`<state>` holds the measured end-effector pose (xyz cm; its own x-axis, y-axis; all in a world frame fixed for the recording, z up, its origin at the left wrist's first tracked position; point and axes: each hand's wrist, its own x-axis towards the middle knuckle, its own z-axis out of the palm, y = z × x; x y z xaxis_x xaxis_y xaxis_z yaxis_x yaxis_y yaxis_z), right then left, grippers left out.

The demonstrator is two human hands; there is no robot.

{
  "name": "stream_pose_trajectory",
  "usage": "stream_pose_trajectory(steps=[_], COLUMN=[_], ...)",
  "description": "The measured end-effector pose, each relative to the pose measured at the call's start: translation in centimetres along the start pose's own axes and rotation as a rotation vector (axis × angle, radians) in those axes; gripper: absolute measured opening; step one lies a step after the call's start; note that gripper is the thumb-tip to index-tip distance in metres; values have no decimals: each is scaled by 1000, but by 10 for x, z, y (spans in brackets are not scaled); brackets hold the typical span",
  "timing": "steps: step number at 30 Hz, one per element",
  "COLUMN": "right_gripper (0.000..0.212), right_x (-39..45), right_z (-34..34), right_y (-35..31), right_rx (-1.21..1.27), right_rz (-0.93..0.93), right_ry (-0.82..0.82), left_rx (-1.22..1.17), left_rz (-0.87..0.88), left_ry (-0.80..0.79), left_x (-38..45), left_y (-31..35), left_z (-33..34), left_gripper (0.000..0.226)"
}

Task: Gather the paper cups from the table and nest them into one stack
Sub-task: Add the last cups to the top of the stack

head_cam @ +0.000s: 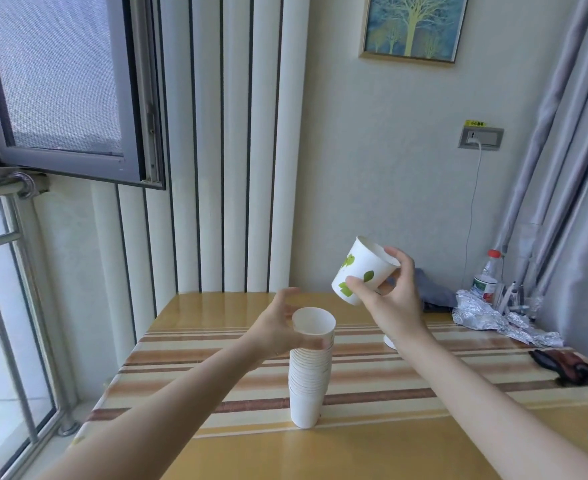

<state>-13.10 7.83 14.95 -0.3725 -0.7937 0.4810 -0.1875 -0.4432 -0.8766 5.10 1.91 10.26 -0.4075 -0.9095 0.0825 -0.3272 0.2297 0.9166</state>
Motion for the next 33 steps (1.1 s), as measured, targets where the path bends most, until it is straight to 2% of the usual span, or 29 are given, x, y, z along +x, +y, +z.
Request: stream_pose_trajectory(steps=[8,16,20,22,25,27,29,30,33], right_gripper=[78,79,78,70,45,43,56,65,83], right_x=[-15,-10,-15,-5,41,77,101,111,136], right_z=[23,23,20,12,-12,-34,-55,-62,-73], right_y=[28,37,44,50,70,91,114,127,162], right_rx=[-353,-389,-447,-416,-415,-650,-886,-990,-1230], right_rz=[-31,-53,2,48,121,183,293,355,487], right_ry=[-271,-326,-472,-464,-151,-66,-142,-203,-313], left_rx=[-48,-48,-47,-53,-90,-130,-146,-160,-258], left_rz=[34,108,109,119,132,117,83,66,50], left_ry=[2,-94,-112,-118,-106,-72,-45,-40,-18], left_x=[-6,-3,-1,-1,3,8,12,17,34], left_y=[-8,-8,-11,-15,-12,-10,-11,-14,-24], left_z=[-16,-16,-11,-10,-10,-8,-4,-3,-4], left_gripper=[109,106,113,114,95,67,41,35,41])
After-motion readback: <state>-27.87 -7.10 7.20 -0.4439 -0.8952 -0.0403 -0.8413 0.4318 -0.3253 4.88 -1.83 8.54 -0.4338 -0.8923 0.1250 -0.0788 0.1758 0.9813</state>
